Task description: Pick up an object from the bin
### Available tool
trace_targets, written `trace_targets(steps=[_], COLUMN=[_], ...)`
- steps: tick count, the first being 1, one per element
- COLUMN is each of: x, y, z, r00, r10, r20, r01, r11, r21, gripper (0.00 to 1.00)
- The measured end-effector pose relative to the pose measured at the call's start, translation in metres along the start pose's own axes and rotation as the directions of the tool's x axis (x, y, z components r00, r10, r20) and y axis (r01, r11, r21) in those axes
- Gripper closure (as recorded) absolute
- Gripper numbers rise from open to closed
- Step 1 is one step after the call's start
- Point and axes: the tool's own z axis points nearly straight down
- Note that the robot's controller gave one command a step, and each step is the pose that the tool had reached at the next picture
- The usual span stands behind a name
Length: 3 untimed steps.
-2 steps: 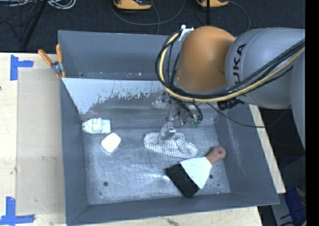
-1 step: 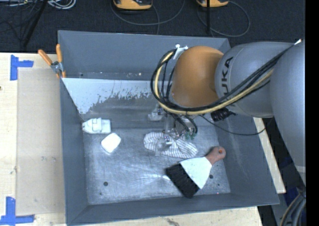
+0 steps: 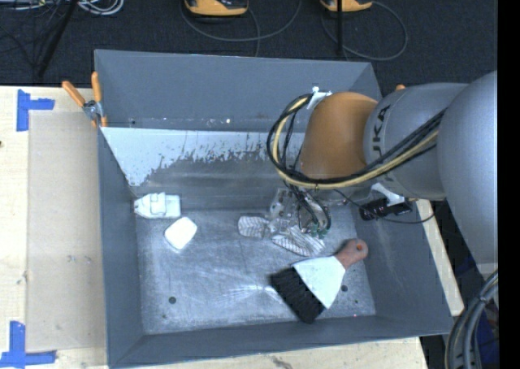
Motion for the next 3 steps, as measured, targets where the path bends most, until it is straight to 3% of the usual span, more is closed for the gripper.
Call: trace_targets(steps=[1, 2, 3], x=[0.0, 0.009, 0.009], y=[0.0, -0.008, -0.008], z=[0.0, -0.053, -0.053], r00=[1.0, 0.963, 0.964], r10=[0.0, -0.268, -0.267], r20=[0.0, 0.004, 0.003], r01=[0.0, 0.268, 0.267], r11=[1.0, 0.963, 0.964], r21=[0.0, 0.007, 0.007], gripper=[1.0, 1.0, 1.0])
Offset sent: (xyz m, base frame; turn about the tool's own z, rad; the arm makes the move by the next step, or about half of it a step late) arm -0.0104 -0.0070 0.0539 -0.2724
